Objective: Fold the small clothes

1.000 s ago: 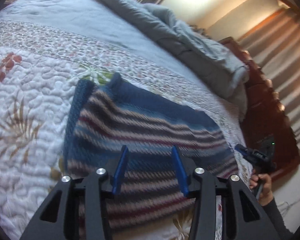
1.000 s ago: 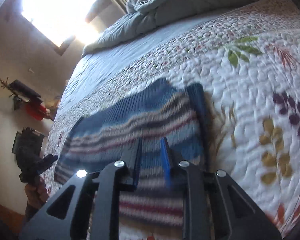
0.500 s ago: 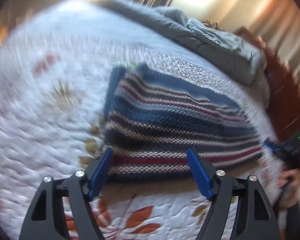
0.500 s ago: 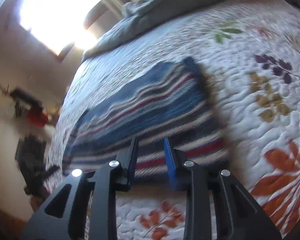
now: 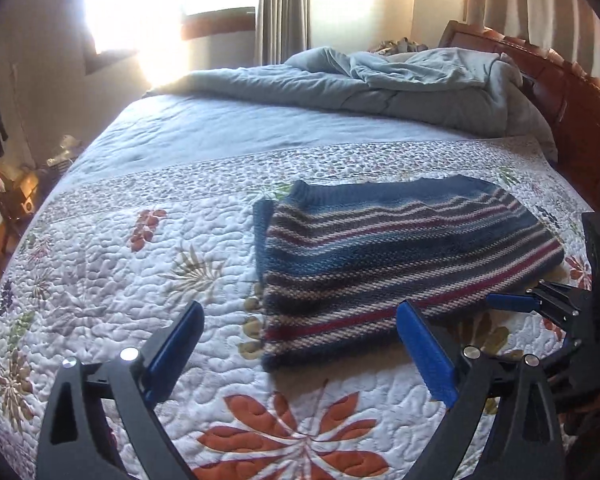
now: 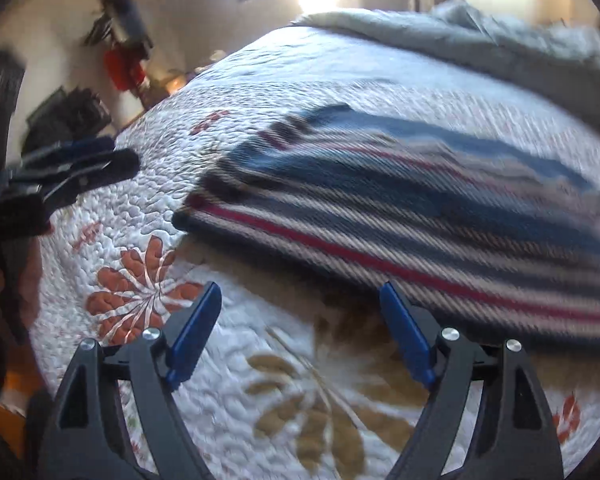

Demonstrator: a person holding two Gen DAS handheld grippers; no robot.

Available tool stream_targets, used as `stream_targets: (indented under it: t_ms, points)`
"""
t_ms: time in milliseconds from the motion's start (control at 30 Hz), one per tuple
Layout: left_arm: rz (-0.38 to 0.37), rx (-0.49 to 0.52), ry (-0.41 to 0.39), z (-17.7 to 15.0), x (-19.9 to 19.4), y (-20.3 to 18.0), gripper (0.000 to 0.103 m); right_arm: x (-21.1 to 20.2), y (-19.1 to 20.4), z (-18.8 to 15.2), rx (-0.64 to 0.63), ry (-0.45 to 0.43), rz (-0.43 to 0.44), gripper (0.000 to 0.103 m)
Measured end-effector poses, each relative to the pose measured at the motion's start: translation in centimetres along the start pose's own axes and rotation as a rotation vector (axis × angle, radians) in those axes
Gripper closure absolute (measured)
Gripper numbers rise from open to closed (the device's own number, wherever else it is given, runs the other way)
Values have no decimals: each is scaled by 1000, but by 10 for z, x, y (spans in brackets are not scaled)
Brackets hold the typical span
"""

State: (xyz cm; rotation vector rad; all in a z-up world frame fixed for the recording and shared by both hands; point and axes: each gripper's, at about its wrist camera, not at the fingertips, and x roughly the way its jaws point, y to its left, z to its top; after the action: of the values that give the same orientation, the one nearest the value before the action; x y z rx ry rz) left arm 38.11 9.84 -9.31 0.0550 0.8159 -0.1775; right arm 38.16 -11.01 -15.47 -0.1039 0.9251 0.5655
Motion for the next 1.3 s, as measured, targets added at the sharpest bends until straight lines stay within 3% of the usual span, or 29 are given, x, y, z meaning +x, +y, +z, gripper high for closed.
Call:
stream_targets:
  t_ms: [133, 333, 500, 667, 733, 1067, 1300]
  points:
    - [3, 8, 28, 0, 12, 15, 5, 17, 26, 12, -117, -28, -53, 16]
    - [-158, -150, 175, 12, 71, 69, 5, 42, 65, 10, -309, -62, -151, 16]
    - [-109, -258, 230, 17, 103, 102, 5, 43, 66, 5, -334, -102, -195, 15]
    - [-300, -391, 289, 16, 127, 104, 5, 51, 65, 6, -305, -54, -196, 15]
    - [-373, -391, 303, 22, 139, 102, 5, 55, 68, 4, -333, -36, -210, 14]
    - [-525, -392, 480, 55, 212, 82, 5, 69, 79, 12, -407, -1, -232, 13]
    - [-528, -385, 495, 71, 244, 78, 4, 84, 84, 18, -456, 16, -298, 13]
